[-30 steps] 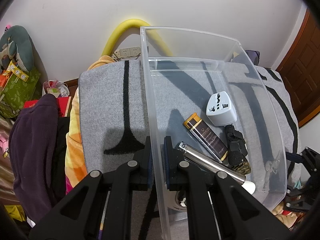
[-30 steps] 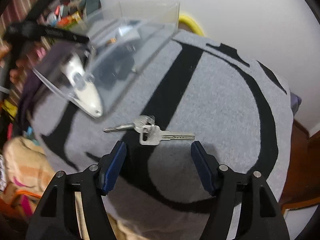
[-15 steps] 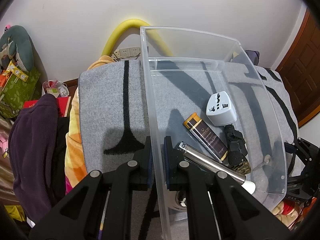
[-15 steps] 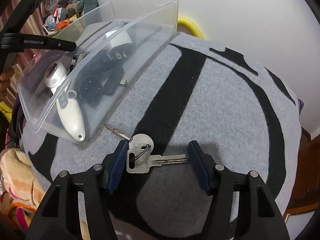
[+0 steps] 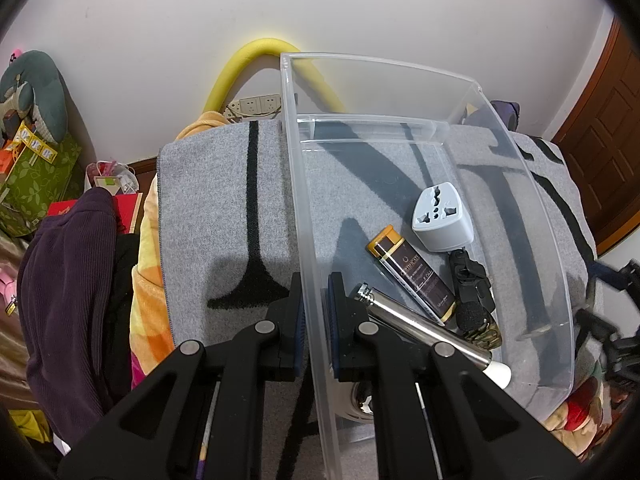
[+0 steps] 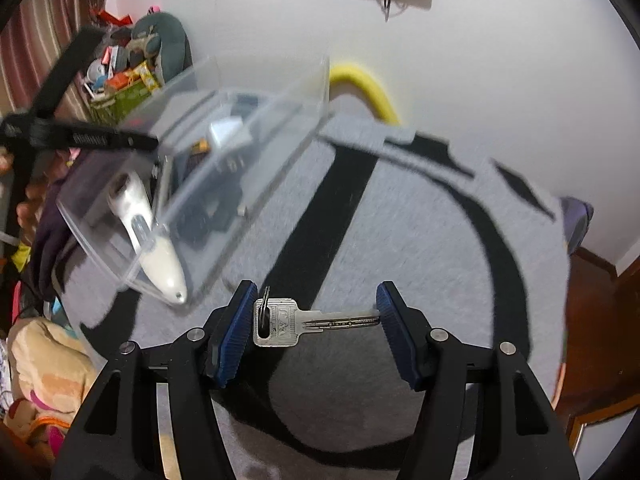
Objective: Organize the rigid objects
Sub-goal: 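Carry the keys into the clear box and release them with the right gripper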
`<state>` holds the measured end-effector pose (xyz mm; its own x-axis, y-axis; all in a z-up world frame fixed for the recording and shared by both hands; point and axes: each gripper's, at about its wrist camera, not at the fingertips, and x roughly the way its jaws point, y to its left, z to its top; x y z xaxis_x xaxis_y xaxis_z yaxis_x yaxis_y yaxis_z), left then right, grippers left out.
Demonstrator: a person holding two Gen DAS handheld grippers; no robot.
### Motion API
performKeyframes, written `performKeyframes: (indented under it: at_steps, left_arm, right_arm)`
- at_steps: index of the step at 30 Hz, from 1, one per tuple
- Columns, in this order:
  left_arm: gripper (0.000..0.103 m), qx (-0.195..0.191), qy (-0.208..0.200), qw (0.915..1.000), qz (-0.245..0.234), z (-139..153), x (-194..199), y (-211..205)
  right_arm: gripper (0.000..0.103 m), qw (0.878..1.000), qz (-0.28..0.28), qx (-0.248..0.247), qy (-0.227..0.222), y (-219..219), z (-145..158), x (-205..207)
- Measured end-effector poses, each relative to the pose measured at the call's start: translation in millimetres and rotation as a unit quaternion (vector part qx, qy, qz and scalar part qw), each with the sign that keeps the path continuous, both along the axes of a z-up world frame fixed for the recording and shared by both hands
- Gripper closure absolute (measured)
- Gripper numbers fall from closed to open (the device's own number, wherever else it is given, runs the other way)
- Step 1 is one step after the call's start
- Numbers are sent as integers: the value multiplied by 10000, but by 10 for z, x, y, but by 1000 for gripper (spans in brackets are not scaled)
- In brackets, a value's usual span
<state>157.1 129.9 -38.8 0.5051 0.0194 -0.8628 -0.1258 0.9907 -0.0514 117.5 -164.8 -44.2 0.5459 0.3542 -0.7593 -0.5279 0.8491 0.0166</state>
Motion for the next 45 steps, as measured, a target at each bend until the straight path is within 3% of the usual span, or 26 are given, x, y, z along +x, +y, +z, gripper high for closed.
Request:
performKeyframes:
  at_steps: [10, 17, 21, 28, 32, 36, 45]
  left_arm:
    - [95, -11, -1, 10000, 1, -2, -2, 1]
    - [95, -49, 4, 10000, 3, -2, -2, 6]
    - [95, -83, 0, 10000, 8, -2, 0, 18]
    - [95, -142, -1, 9999, -11, -5, 5, 50]
    - [95, -159, -11, 9999, -14, -3, 3, 63]
    - [95, -160, -11, 9999, -12, -2, 3, 66]
    - [95, -169, -4, 9999, 0, 17, -2, 60]
  right_arm:
    - [45, 9958, 63, 350, -838, 137, 772, -20]
    - [45, 9883, 508, 696, -1260, 544, 1185, -8]
    - [45, 9887, 740, 673, -1118, 901, 1074, 94]
    - [45, 9946, 948, 255, -338, 1408, 464, 456]
    - [44, 9952, 966, 31, -132, 1526, 229, 572]
    - [30, 9956, 925, -87, -79, 1528, 187, 583]
    - [29, 9967, 776, 232, -45, 1238, 432, 545]
